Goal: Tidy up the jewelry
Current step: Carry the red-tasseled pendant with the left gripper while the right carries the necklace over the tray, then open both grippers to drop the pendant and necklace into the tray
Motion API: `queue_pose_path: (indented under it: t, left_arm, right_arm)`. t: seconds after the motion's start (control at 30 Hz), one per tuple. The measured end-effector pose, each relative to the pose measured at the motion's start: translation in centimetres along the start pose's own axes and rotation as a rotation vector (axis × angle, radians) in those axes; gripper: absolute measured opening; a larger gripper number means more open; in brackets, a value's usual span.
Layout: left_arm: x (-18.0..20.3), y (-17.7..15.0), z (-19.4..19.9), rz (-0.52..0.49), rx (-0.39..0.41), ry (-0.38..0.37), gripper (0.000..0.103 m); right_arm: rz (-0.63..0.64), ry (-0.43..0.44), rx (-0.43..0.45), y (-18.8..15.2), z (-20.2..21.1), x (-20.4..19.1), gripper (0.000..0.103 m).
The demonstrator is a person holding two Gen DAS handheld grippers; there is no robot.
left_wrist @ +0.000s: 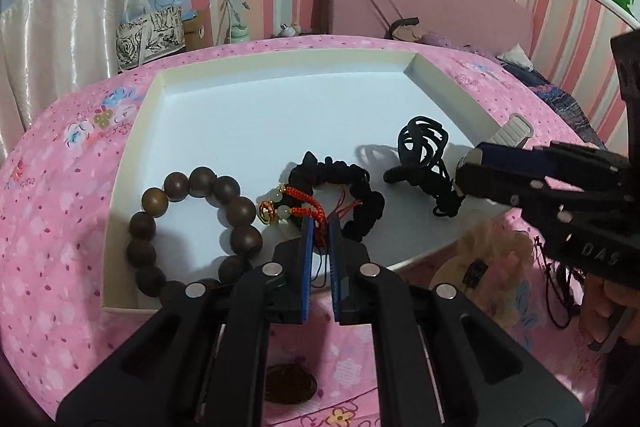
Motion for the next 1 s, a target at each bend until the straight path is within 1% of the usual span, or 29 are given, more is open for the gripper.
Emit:
queue_pose_path:
  t: [0.27, 0.63, 0.73, 0.87, 0.9, 0.93, 1.0]
  left_arm:
    - [-0.8, -0.4, 0.6, 0.006, 0.011, 0.006, 0.005]
    - [-1.5, -0.3, 0.9, 0.025, 0.012, 0.016, 0.006]
    - [-1.8, -0.3, 0.9, 0.028, 0.016, 0.028, 0.009]
    - [-2.0, -0.3, 1.0, 0.032, 0.023, 0.034, 0.010]
    - [-2.0, -0.3, 1.1, 0.034, 0.026, 0.035, 0.013]
    - [-2.1, -0.2, 1.2, 0.038, 0.031, 0.032, 0.020]
    - [-2.2, -0.1, 1.5, 0.044, 0.048, 0.031, 0.029]
  right_arm:
    - [-0.009, -0.028, -0.006, 0.0, -0.3, 0.7, 0.033]
    - [-0.019, -0.043, 0.002, 0.0, 0.0, 1.0, 0.033]
    - [-0.015, -0.065, 0.008, 0.2, 0.1, 1.2, 0.034]
    - [-0.004, -0.099, 0.002, 0.1, -0.2, 1.6, 0.034]
    - [-0.002, -0.105, 0.002, 0.1, -0.2, 1.6, 0.034]
    - [-0.001, -0.104, 0.003, 0.1, -0.2, 1.6, 0.036]
    - [-0.005, -0.094, 0.008, 0.2, -0.1, 1.4, 0.042]
Point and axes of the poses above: each gripper's, at about its wrist camera, not at the fingertips, and z roughly against the way its jaws point, x to its right, y to its top, the point moved 7 cm from there along -z, roughly the way its jaws point, and after that the axes turned 5 degrees about -y, right-handed, at the moved point
